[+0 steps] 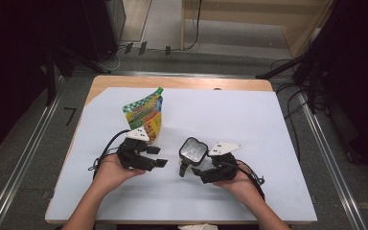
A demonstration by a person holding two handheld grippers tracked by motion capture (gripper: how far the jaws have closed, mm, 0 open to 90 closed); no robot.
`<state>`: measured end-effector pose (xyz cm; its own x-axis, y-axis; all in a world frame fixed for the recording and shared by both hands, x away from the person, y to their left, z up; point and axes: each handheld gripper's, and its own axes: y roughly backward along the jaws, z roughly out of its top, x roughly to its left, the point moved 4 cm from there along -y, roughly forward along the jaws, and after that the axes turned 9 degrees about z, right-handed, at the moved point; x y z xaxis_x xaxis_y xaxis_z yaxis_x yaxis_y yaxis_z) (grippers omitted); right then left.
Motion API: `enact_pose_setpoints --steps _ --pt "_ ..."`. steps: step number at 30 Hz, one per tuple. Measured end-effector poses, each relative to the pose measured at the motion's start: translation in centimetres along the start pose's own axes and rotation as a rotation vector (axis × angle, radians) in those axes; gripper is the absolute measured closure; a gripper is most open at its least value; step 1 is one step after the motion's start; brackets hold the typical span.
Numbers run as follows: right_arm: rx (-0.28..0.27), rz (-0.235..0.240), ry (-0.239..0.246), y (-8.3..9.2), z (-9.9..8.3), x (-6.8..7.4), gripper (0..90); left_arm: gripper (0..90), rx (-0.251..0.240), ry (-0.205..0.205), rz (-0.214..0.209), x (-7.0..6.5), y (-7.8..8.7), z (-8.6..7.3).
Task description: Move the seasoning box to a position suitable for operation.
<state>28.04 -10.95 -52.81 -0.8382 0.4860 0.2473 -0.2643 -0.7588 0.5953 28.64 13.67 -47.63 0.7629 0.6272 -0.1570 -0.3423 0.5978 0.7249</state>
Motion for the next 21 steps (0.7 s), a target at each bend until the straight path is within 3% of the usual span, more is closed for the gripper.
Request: enact_pose_setpoints --steps 3,8,9,12,14,15,16,17,21 --pt "0.002 0.02 -0.026 1.1 -0.6 0.2 32.3 41.2 -0.008 -0.005 -0.003 -0.1 0.0 0.1" --pt "-0.009 0.031 -0.027 2.4 -0.6 0.4 41.5 43.6 -0.003 -0.008 -0.002 -0.2 -0.2 0.1" --pt "-0.014 0.029 -0.027 3.0 -0.7 0.5 47.9 47.9 -0.006 -0.012 -0.002 -0.3 -0.3 0.2" --pt "-0.017 0.018 -0.025 3.6 -0.7 0.4 53.8 57.5 -0.01 -0.024 -0.011 -0.6 -0.3 0.3" --pt "-0.026 -0.018 -0.024 4.2 -0.6 0.1 63.6 62.6 -0.01 -0.027 -0.005 -0.8 -0.4 0.2" --pt "-0.055 -0.032 -0.047 4.7 -0.4 -0.2 73.7 71.4 -0.004 -0.001 -0.035 -1.1 -0.8 0.1" --pt "-0.055 -0.032 -0.047 4.7 -0.4 -0.2 73.7 75.8 -0.004 -0.001 -0.035 -1.1 -0.8 0.1" --pt "-0.067 -0.032 -0.077 5.0 -0.2 -0.4 82.7 78.8 0.008 -0.016 -0.049 -1.3 -1.0 0.1" --pt "-0.063 -0.043 -0.081 5.3 -0.1 -0.4 90.0 86.0 0.02 -0.041 -0.078 -2.0 -1.8 0.2"
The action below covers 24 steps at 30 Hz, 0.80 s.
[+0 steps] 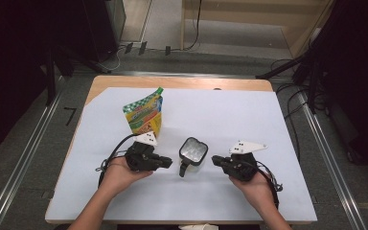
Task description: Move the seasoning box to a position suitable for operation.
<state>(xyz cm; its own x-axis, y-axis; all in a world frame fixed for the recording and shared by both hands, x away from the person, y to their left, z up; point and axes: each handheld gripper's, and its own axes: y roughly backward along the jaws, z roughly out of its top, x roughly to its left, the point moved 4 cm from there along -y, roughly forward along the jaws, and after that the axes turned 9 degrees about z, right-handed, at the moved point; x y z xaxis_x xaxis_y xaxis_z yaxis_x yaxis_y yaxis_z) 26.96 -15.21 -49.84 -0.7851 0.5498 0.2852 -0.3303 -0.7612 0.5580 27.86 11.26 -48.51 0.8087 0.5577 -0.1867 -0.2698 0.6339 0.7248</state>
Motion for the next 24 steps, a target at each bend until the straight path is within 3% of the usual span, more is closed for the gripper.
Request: enact_pose_setpoints --steps 2,11,18,24 --pt "0.004 0.0 -0.014 0.0 0.2 0.1 90.0 89.1 -0.002 -0.018 0.001 -0.2 -0.2 0.1" --pt "0.018 0.001 0.012 -1.1 0.5 0.7 90.0 90.0 -0.021 -0.028 -0.023 -0.9 -0.6 0.9" --pt "0.017 0.002 0.006 -1.3 0.6 0.8 90.0 90.0 -0.001 -0.055 -0.008 -1.5 -1.4 1.2" --pt "0.003 -0.014 0.003 -1.6 0.9 0.6 90.0 90.0 -0.003 -0.051 -0.003 -1.5 -1.6 1.3"
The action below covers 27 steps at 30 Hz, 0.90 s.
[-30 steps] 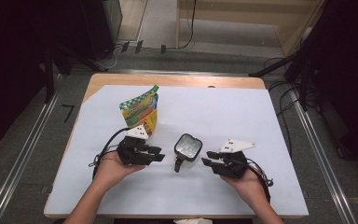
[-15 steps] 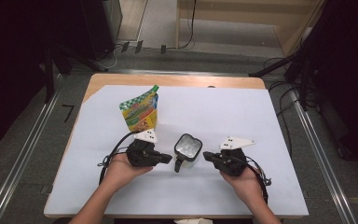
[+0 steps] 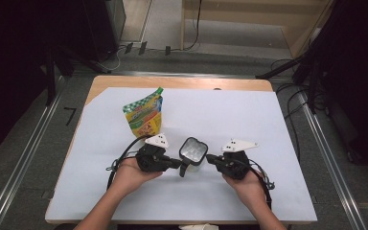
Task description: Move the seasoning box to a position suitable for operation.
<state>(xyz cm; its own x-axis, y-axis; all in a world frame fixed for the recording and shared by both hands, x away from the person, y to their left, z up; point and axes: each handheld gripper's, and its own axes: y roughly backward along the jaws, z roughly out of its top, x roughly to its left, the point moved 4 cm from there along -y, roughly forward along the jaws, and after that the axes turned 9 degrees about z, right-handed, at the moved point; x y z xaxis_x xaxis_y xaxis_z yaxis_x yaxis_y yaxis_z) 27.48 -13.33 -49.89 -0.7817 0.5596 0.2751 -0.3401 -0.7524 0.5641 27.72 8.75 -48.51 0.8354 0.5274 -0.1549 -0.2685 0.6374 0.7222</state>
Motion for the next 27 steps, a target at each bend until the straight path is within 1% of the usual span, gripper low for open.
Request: enact_pose_setpoints --steps 1,3,4,5,6,8,10,12,17,20,21,22,24,27 --pt "0.0 0.0 0.0 0.0 0.0 0.0 90.0 90.0 0.001 0.001 0.002 0.0 -0.1 0.0" --pt "0.002 -0.001 -0.018 -0.1 0.0 -0.1 90.0 90.0 0.002 0.002 0.005 -0.1 -0.2 0.1" --pt "0.001 -0.001 -0.016 -0.1 0.0 -0.2 90.0 90.0 0.003 0.002 0.005 -0.1 -0.2 0.1" --pt "0.005 -0.01 -0.017 -0.2 0.0 -0.3 90.0 90.0 0.002 0.001 0.006 -0.1 -0.3 0.1" --pt "0.005 -0.01 -0.017 -0.2 0.0 -0.3 90.0 90.0 0.001 0.006 0.003 -0.2 -0.4 0.1" --pt "0.003 -0.021 -0.01 -0.4 0.0 -0.3 90.0 90.0 -0.014 0.028 -0.01 -0.3 -0.5 0.2" --pt "-0.001 -0.034 -0.011 -0.5 0.1 -0.5 90.0 90.0 -0.017 0.025 0.001 -0.5 -0.7 0.4" --pt "-0.007 -0.037 -0.02 -0.6 0.2 -0.7 90.0 90.0 -0.019 0.017 -0.002 -0.7 -0.9 0.5" --pt "-0.012 -0.047 -0.025 -0.7 0.3 -1.3 90.0 90.0 -0.021 0.011 -0.003 -1.3 -1.2 0.6" --pt "-0.017 -0.046 -0.028 -0.8 0.4 -1.6 90.0 90.0 -0.025 0.007 -0.015 -1.8 -1.6 0.8" --pt "-0.018 -0.047 -0.037 -0.8 0.4 -1.7 90.0 90.0 -0.023 0.001 -0.02 -1.9 -1.7 0.9" --pt "-0.02 -0.048 -0.041 -0.9 0.5 -1.8 90.0 90.0 -0.029 0.007 -0.032 -2.1 -1.9 1.0" --pt "-0.022 -0.048 -0.048 -0.9 0.5 -2.0 90.0 90.0 -0.029 0.005 -0.04 -2.4 -2.2 1.1" --pt "-0.017 -0.041 -0.047 -0.9 0.5 -2.2 90.0 90.0 -0.023 -0.001 -0.05 -2.5 -2.4 1.1"
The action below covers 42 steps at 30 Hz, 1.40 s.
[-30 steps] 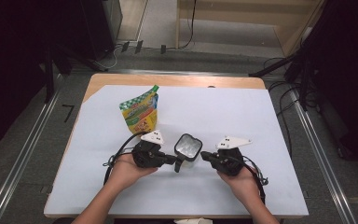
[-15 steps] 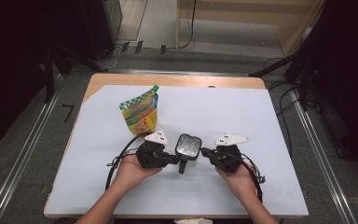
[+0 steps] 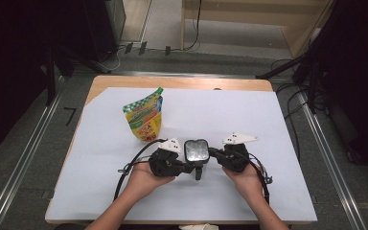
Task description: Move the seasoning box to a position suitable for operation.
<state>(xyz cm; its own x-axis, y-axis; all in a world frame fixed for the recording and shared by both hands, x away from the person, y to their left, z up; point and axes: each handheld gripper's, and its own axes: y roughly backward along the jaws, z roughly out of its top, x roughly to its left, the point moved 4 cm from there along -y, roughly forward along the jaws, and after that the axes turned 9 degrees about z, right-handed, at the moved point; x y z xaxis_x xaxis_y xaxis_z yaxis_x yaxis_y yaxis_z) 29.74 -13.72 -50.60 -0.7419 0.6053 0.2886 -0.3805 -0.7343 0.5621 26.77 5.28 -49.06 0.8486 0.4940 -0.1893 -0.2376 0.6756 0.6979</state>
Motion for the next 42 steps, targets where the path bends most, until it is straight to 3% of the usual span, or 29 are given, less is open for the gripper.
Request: enact_pose_setpoints --steps 9,14,20,27,30,32,39,42 --pt "-0.003 0.012 -0.007 1.6 0.1 0.6 90.0 87.3 0.017 0.002 -0.02 0.4 1.7 -0.3" --pt "-0.002 0.021 0.002 3.3 -0.5 1.9 90.0 81.4 0.019 0.028 -0.001 1.5 2.9 -0.5" --pt "0.016 0.038 -0.022 3.8 -1.4 3.0 90.0 76.2 0.02 0.023 0.014 2.2 3.4 -0.6" --pt "0.03 0.059 -0.029 3.4 -2.7 4.6 90.0 72.0 0.02 0.02 0.027 2.8 3.8 -0.6" --pt "0.033 0.072 -0.011 3.1 -2.9 5.5 90.0 69.9 0.022 0.024 0.036 3.1 3.9 -0.6" --pt "0.035 0.085 0.004 2.8 -2.9 6.1 90.0 63.3 0.022 0.032 0.045 3.3 3.9 -0.6" --pt "0.043 0.114 0.025 1.8 -3.0 7.0 90.0 55.8 0.008 0.024 0.056 3.5 4.0 -0.6" --pt "0.039 0.126 0.058 1.0 -3.0 7.7 90.0 52.7 0.0 0.027 0.06 3.6 4.0 -0.6"
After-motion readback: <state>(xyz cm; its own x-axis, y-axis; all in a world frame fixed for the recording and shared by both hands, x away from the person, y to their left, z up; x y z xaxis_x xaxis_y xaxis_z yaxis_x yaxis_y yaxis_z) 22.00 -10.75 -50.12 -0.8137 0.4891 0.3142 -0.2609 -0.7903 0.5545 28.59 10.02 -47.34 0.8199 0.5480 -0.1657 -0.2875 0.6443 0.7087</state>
